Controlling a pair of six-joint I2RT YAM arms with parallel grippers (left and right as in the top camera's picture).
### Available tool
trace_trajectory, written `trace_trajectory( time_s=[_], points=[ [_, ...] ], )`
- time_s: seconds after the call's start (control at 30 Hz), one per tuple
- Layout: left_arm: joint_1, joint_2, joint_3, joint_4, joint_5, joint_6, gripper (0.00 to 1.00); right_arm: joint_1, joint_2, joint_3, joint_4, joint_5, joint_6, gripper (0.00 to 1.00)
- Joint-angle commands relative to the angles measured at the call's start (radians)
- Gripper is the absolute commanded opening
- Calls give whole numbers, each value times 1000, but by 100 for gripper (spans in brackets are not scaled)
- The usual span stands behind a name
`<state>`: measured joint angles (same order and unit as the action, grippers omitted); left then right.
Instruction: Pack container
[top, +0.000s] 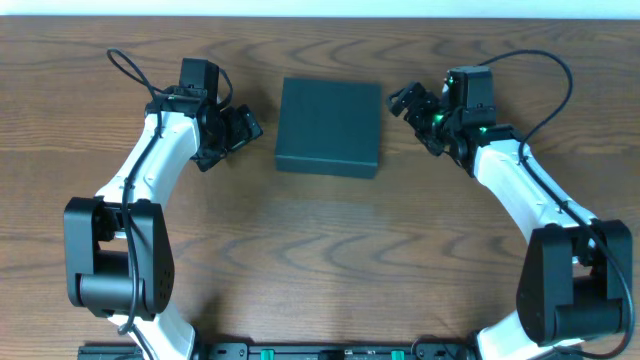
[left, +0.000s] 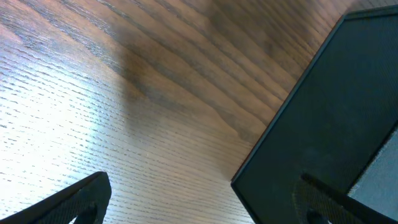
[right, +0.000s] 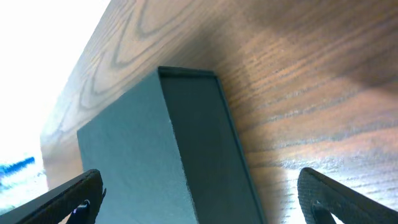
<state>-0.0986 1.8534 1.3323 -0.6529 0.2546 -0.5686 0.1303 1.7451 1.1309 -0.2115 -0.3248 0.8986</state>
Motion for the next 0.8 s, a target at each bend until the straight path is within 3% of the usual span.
trace_trajectory(
  time_s=[0.0, 0.33, 0.47, 0.7, 0.77],
  points=[
    [6, -26, 12, -3, -11, 7, 95, 8, 0, 14, -3, 0, 62, 99],
    [7, -26, 13, -6, -13, 8, 95, 8, 0, 14, -10, 0, 62, 99],
    [7, -56, 12, -43, -108, 8, 95, 8, 0, 14, -10, 0, 62, 99],
    [7, -300, 12, -155, -308, 10, 95, 8, 0, 14, -10, 0, 62, 99],
    [7, -390, 10, -155, -357, 62, 95, 8, 0, 14, -10, 0, 62, 99]
  ],
)
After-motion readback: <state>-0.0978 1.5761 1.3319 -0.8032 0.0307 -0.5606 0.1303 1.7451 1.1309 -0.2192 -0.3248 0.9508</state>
